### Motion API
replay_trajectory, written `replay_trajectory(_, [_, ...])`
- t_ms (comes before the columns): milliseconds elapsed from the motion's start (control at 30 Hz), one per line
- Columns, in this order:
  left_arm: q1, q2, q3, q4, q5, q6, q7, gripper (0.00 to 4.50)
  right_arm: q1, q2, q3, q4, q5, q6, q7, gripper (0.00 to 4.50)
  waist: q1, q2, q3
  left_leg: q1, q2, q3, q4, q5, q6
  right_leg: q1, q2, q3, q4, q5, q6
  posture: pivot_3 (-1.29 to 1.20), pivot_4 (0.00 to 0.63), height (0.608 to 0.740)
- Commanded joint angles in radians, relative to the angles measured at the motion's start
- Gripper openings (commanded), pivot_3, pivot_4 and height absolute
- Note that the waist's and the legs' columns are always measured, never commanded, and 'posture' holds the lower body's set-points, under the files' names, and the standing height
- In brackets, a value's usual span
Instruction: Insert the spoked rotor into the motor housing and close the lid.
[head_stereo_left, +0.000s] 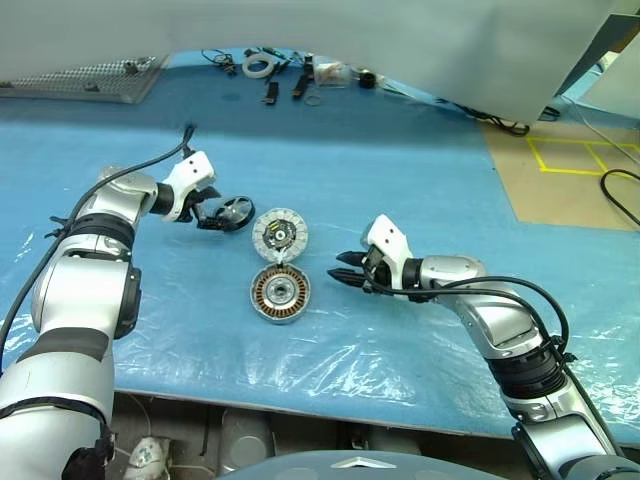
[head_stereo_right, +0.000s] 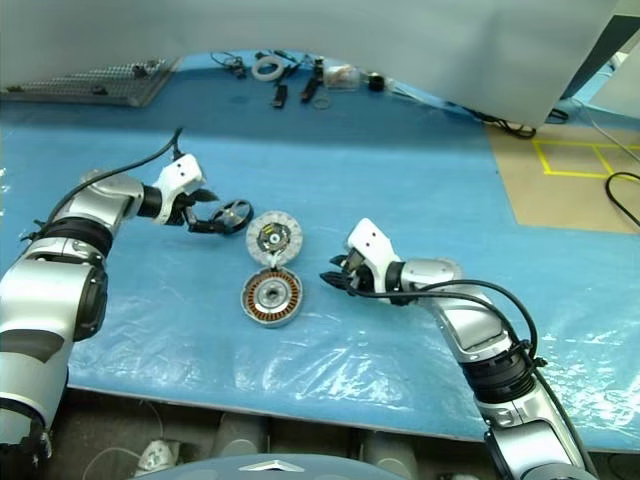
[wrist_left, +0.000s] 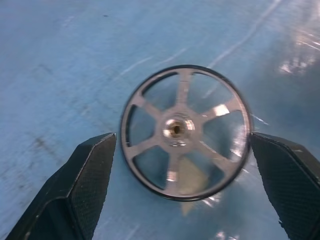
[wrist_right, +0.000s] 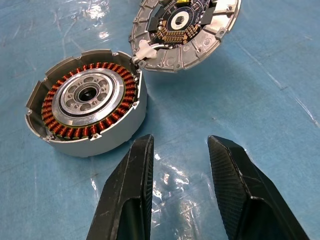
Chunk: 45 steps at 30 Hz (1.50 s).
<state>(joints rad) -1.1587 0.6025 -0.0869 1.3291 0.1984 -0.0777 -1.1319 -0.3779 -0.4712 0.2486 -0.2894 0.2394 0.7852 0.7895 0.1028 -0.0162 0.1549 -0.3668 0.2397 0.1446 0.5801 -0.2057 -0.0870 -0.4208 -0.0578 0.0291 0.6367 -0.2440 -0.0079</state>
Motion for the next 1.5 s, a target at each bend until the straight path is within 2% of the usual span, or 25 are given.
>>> replay_trajectory(33, [-0.019,-0.003,0.017,-0.002,-0.007,0.002,0.036,4.50,0.009,-0.009,0.012,-0.053,0.013,-0.011,0.003,1.79,0.000,0.000,0.000,0.000,0.000,0.000,0.000,0.000,0.000,0.000,0.000,0.000,0.000,0.000,0.000,0.00,0.150,0.740])
replay_trajectory(300, [0.002,-0.037,0.016,0.006,0.001,0.013,0.088,4.50,0.026,-0.026,0.016,-0.066,0.011,-0.009,-0.004,1.79,0.000,0.000,0.000,0.000,0.000,0.000,0.000,0.000,0.000,0.000,0.000,0.000,-0.001,0.000,0.000,0.00,0.150,0.740])
replay_trajectory(800, [0.027,-0.056,-0.016,0.006,0.037,0.043,0.020,4.50,0.029,-0.043,0.021,-0.072,0.005,-0.008,-0.015,1.79,0.000,0.000,0.000,0.000,0.000,0.000,-0.001,0.000,0.000,0.000,0.000,0.000,-0.001,0.000,0.000,0.00,0.150,0.740])
replay_trajectory(1500, [0.016,-0.076,-0.032,-0.001,0.045,-0.010,0.005,4.50,0.040,-0.045,0.046,-0.057,-0.022,-0.033,-0.031,1.79,0.000,0.000,0.000,0.000,0.000,0.000,-0.001,0.000,0.000,0.001,0.000,0.000,-0.002,0.000,0.000,0.00,0.150,0.740])
